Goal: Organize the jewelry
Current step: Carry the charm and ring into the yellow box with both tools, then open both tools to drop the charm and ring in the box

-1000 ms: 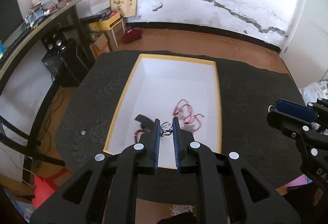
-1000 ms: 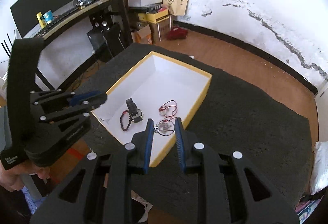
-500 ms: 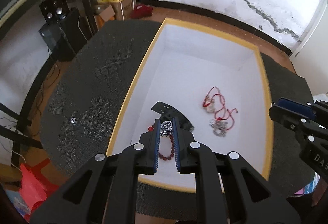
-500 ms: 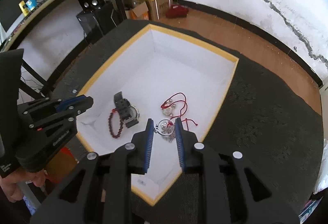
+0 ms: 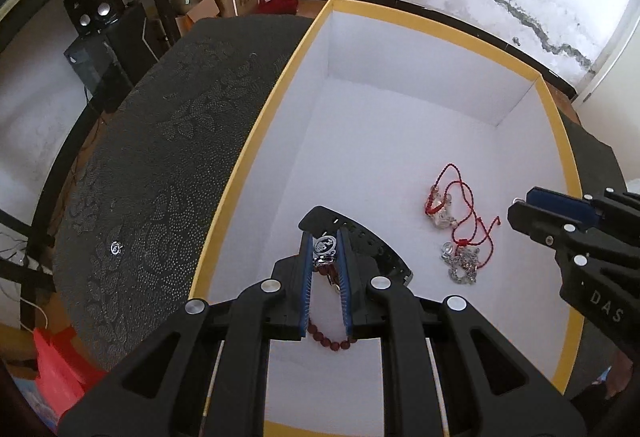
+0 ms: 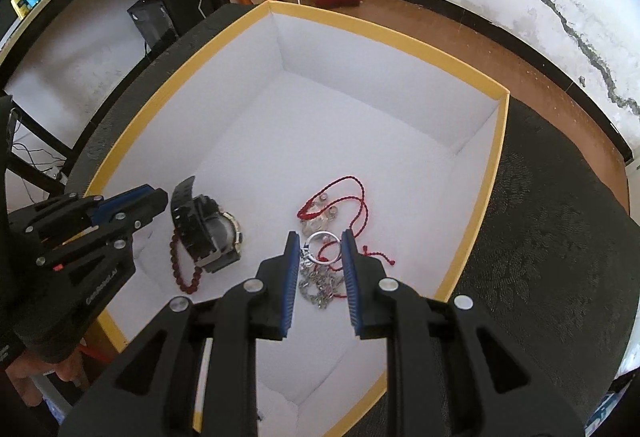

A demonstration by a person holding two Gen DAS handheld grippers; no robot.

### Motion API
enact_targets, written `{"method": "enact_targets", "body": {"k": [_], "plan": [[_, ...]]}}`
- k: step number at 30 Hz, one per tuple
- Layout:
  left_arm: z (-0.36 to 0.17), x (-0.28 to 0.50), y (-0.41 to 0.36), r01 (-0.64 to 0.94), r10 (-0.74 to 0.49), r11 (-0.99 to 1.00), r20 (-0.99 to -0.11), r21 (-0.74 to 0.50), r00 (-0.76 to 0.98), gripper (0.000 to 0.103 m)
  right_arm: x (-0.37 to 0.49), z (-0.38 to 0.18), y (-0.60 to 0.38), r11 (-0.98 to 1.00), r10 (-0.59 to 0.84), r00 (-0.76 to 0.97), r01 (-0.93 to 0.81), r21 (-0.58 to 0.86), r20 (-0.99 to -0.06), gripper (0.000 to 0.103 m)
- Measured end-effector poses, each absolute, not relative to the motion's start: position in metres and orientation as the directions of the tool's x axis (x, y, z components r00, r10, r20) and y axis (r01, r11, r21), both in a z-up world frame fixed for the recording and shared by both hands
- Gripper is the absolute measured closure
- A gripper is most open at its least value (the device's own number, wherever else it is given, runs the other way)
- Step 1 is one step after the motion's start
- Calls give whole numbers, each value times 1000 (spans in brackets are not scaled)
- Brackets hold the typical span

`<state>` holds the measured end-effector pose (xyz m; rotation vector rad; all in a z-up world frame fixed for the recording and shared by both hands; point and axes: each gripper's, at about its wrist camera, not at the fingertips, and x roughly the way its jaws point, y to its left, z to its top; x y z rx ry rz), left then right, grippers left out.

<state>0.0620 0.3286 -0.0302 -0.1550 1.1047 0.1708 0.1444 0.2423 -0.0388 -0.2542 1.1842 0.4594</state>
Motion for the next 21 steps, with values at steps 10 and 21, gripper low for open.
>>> {"method": "enact_targets", "body": {"k": [10, 21], "plan": [[-35, 62, 326, -212, 74, 977, -900, -21, 429, 91, 144, -40, 245, 882, 205, 301, -470, 42, -932, 81], [-33, 62, 323, -202, 83, 979, -899, -7, 429, 91, 145, -35, 244, 883, 207, 305, -468, 43, -930, 81]]}}
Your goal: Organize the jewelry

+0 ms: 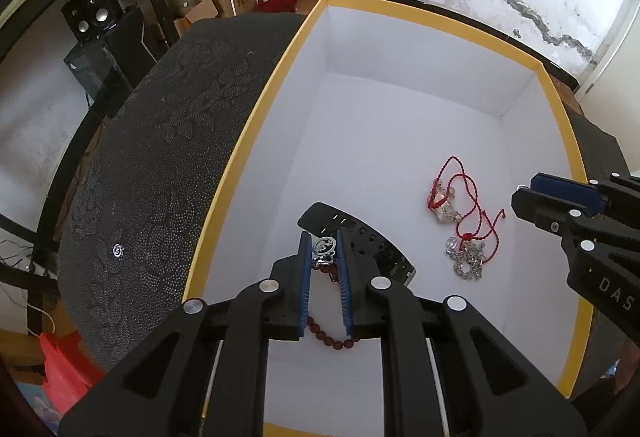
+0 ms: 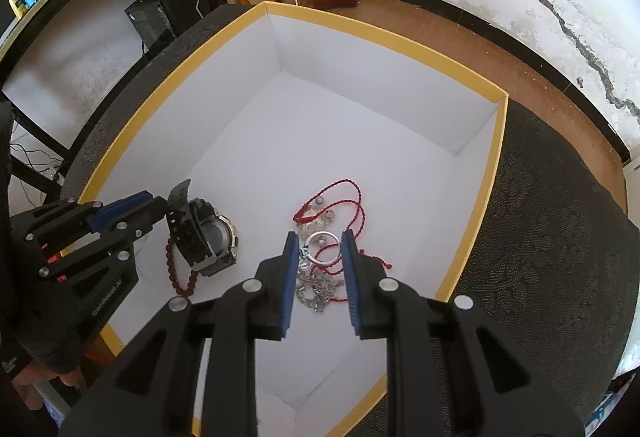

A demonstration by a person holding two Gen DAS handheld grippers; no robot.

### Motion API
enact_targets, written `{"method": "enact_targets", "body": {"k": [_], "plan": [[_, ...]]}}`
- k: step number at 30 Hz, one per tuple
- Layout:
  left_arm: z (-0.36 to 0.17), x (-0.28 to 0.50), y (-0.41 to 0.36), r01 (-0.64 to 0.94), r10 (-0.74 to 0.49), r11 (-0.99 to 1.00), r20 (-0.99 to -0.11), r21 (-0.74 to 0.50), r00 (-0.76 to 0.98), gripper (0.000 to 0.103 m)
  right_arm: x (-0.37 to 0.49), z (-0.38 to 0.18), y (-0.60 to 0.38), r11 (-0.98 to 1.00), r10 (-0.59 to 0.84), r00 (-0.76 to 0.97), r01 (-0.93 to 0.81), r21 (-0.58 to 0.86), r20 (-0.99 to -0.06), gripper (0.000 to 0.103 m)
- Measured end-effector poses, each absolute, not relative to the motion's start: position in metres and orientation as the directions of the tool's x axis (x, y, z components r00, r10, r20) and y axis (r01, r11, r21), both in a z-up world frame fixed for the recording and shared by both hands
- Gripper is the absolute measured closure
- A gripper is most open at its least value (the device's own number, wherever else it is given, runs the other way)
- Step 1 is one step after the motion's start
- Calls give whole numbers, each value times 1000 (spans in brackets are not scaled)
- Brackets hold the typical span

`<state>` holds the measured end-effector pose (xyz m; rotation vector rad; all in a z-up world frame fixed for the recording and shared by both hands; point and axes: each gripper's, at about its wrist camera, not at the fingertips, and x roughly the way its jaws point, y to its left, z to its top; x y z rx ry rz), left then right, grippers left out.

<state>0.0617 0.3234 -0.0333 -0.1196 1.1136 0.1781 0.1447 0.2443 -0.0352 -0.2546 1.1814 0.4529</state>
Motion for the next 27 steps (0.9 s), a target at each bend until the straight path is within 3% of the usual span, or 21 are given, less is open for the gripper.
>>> {"method": "enact_targets", "body": {"k": [10, 11, 12, 14, 19, 23, 25, 27], "plan": [[-31, 62, 323, -198, 74, 980, -903, -12, 423, 89, 148, -28, 241, 887, 224, 307, -458, 62, -925, 77], [-32, 63, 324, -198, 75, 980, -903, -12, 423, 85, 149, -27, 241, 885, 235, 305, -459, 74, -923, 67], [-31, 63, 324, -199, 75, 980, -903, -12, 423, 68, 149, -25, 241, 886, 241, 307, -458, 79, -921, 58], [-29, 62, 324, -207, 73, 978, -899, -21, 432, 43, 148, -22, 240, 886, 240, 316, -457, 75, -918, 57], [-23, 61, 323, -209, 72, 978, -894, -25, 443, 39, 148, -11, 237, 888, 248, 333, -454, 76, -910, 57], [-14, 57, 320, -196, 62, 980, -889, -31, 454, 20, 145, 3, 231, 886, 268, 340, -454, 92, -901, 56], [-7, 53, 320, -203, 60, 978, -885, -39, 461, 19, 141, 11, 228, 887, 268, 349, -453, 88, -898, 54], [-2, 50, 318, -215, 74, 976, -886, -29, 458, 11, 135, 20, 222, 887, 279, 356, -451, 98, -892, 50]]}}
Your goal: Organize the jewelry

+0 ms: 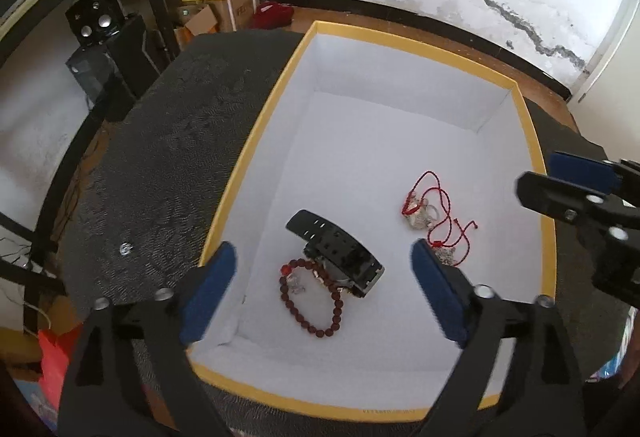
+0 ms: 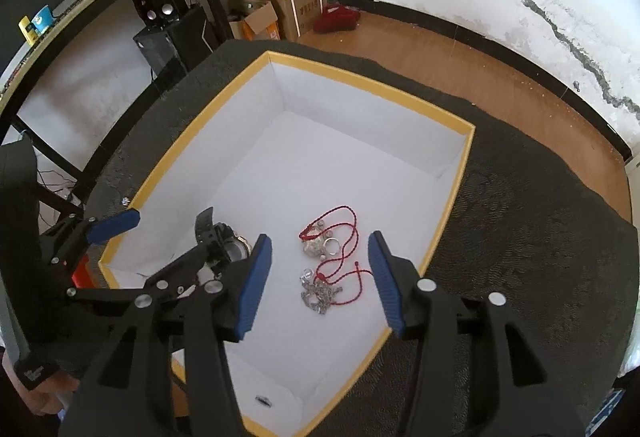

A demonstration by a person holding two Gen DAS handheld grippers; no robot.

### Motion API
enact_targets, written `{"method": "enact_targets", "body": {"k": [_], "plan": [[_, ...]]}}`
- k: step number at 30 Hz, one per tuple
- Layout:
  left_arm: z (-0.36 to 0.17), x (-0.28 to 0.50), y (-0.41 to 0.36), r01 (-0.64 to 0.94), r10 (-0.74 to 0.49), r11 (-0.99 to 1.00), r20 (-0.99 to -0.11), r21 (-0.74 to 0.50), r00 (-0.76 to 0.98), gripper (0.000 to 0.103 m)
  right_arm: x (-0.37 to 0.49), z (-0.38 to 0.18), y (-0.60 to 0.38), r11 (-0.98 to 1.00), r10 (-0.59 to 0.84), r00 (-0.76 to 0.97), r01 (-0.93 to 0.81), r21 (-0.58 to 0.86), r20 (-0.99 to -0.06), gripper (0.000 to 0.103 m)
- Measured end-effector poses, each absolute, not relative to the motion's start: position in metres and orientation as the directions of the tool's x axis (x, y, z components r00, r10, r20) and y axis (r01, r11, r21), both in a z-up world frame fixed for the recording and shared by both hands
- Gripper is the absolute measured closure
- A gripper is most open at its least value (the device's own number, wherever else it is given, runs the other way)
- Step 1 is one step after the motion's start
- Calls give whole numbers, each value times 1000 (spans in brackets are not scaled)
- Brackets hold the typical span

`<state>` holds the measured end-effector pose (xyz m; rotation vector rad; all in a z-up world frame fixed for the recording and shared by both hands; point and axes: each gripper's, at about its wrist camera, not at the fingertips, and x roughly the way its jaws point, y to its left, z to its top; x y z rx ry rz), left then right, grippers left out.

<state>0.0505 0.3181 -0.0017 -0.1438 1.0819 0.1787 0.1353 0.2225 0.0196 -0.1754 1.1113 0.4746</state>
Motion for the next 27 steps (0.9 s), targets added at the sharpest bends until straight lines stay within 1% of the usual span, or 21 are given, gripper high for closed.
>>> {"method": "enact_targets", "body": {"k": [1, 2, 3, 4, 5, 8, 9, 14, 16, 17, 22, 27], "plan": [[3, 47, 317, -219, 75, 975, -884, -31, 461, 11, 131, 25, 219, 886, 287, 361, -452, 103, -887, 48], [7, 45, 316, -218, 75, 975, -884, -31, 461, 11, 127, 30, 217, 884, 293, 364, -455, 106, -884, 42], [10, 42, 314, -219, 79, 975, -885, -27, 459, 10, 120, 37, 212, 881, 302, 372, -460, 109, -878, 33], [14, 39, 312, -222, 85, 975, -885, -21, 457, 9, 115, 43, 209, 881, 307, 376, -461, 112, -874, 30], [18, 36, 310, -224, 88, 974, -886, -19, 456, 8, 109, 48, 205, 879, 314, 378, -462, 116, -871, 25], [33, 25, 301, -226, 106, 974, -882, 0, 459, 8, 88, 70, 190, 877, 324, 407, -468, 109, -854, 23], [40, 19, 296, -219, 112, 976, -876, 7, 469, 8, 83, 75, 186, 879, 319, 420, -467, 99, -849, 19], [66, -6, 269, -199, 145, 979, -854, 50, 499, 8, 47, 105, 155, 886, 319, 475, -457, 80, -820, 17], [77, -15, 254, -191, 147, 980, -843, 54, 517, 8, 32, 115, 137, 893, 317, 494, -443, 79, -810, 13], [80, -19, 247, -184, 142, 982, -841, 52, 523, 8, 26, 119, 128, 899, 305, 506, -431, 70, -807, 10], [94, -39, 193, -110, 82, 994, -829, 25, 553, 8, -9, 130, 70, 938, 234, 560, -345, 33, -795, 10], [96, -56, 138, -17, 0, 1000, -819, -12, 574, 8, -45, 132, -1, 974, 148, 603, -227, 10, -784, 10]]}}
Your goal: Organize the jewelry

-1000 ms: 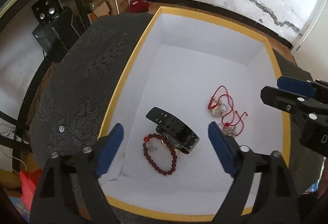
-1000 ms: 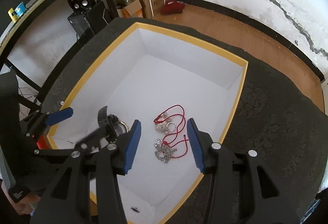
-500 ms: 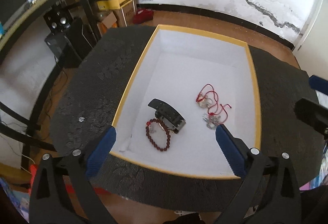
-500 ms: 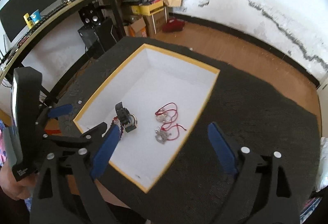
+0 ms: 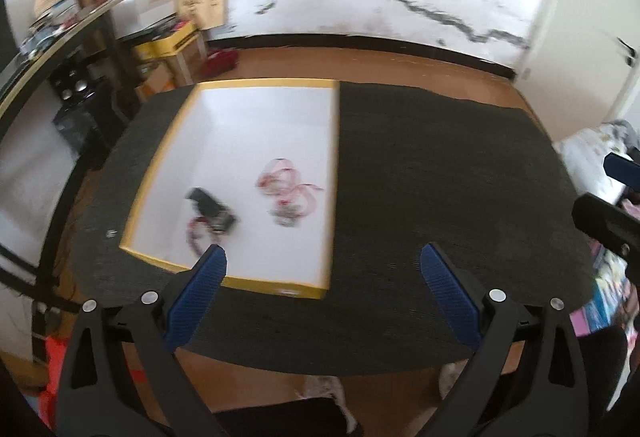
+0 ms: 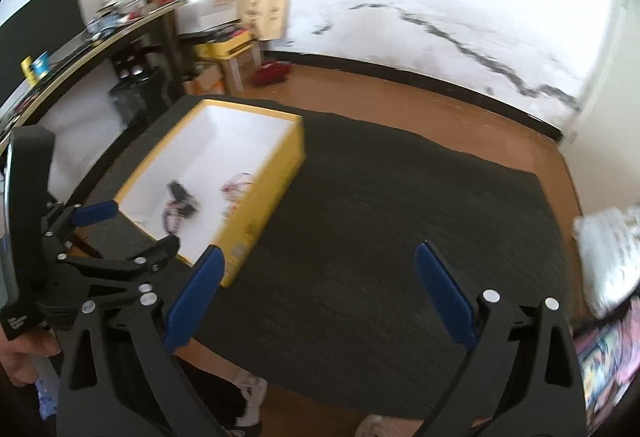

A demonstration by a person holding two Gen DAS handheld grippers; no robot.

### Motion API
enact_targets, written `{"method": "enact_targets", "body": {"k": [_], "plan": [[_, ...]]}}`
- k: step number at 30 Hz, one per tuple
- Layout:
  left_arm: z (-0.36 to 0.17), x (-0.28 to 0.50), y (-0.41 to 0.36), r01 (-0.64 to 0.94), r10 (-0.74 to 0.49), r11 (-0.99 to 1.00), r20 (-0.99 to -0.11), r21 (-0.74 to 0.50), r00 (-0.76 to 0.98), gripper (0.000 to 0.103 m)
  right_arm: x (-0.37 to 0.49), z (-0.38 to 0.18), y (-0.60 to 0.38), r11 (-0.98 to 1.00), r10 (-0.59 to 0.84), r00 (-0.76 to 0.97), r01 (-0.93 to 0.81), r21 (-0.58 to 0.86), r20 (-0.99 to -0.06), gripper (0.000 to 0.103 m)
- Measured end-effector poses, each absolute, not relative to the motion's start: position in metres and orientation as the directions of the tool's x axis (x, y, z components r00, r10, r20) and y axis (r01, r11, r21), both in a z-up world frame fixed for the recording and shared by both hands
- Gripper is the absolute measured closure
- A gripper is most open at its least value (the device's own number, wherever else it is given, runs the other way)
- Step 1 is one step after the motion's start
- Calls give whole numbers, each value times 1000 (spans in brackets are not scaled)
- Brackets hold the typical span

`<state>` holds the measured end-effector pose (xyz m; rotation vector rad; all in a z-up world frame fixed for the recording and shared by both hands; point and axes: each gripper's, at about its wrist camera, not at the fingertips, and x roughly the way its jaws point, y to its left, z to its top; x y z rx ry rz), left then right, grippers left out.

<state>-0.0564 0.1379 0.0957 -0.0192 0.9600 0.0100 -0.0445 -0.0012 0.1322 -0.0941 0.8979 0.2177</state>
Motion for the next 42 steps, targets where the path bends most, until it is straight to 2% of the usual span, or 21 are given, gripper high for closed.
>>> {"method": "enact_targets", "body": {"k": [4, 8, 13, 24, 31, 36, 42], "plan": [[90, -73, 91, 62, -46, 998, -806, -12, 591, 8, -72, 123, -57, 992, 82, 619, -125, 5, -781, 10], [85, -85, 63, 108, -113, 992, -806, -61, 581, 8, -99, 107, -105, 999, 39, 614, -42, 17, -788, 10], [81, -96, 37, 162, -102, 987, -805, -7, 585, 8, -121, 90, -148, 999, 2, 616, 32, 27, -788, 10], [73, -99, 39, 141, -84, 990, -809, -1, 582, 8, -118, 89, -163, 997, 32, 611, 37, 69, -791, 10], [65, -99, 41, 157, -95, 988, -815, -5, 571, 8, -107, 80, -151, 999, 16, 608, 30, 44, -794, 10], [65, -92, 51, 129, -120, 990, -824, -58, 554, 8, -109, 79, -143, 999, 16, 614, 13, 31, -789, 10], [68, -91, 50, 117, -95, 993, -820, -34, 565, 8, -112, 77, -148, 999, 25, 616, 11, 40, -788, 10]]}}
